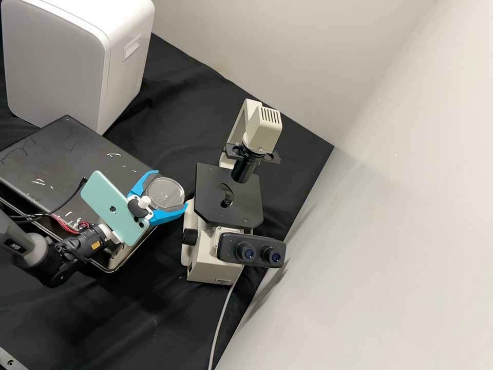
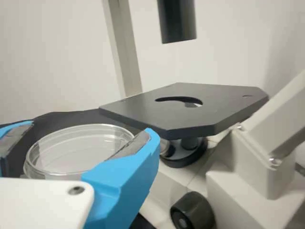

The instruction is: Place the petri dish on the microscope

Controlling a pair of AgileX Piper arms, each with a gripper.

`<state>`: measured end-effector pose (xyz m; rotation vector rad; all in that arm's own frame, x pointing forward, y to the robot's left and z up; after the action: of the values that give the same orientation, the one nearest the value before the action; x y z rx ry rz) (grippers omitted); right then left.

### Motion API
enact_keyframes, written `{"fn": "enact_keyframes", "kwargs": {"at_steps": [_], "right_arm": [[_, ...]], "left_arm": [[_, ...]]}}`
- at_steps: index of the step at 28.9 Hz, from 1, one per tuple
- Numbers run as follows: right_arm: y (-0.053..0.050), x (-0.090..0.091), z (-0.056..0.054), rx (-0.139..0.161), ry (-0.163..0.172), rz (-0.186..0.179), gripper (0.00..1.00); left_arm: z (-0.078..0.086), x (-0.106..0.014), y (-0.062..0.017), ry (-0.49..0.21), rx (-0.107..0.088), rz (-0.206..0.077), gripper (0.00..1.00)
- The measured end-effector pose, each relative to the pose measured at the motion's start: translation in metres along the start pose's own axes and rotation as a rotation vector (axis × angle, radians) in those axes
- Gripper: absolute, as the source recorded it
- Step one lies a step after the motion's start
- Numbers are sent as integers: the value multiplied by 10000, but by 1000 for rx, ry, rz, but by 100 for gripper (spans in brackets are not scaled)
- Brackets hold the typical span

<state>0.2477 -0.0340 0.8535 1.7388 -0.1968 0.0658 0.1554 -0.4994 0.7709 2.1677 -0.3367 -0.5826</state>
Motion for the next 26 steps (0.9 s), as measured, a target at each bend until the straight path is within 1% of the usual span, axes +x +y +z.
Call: {"fn": "enact_keyframes", "kwargs": {"at_steps": [2,6,9,12,13,19,23,25,26], "right_arm": [[39,-8,6,11,-1,13,0],[69,-13,25,26,-8,24,0],[85,-16,36,26,-12,31,0],[102,6,23,24,-4,37,0],[118,29,7,22,4,42,0],[157,167,-1,18,22,54,0],[222,243,-17,12,19,68,0],[261,301,-32,10,27,82,0],[271,319,-23,10,24,84,0]], "left_arm": [[0,0,0,0,0,0,100],[0,0,0,0,0,0,100],[0,0,0,0,0,0,100],[0,0,0,0,0,0,100],[0,0,0,0,0,0,100],[0,0,0,0,0,0,100],[0,0,0,0,-2,0,100],[0,0,0,0,-6,0,100],[0,0,0,0,-6,0,100]]}}
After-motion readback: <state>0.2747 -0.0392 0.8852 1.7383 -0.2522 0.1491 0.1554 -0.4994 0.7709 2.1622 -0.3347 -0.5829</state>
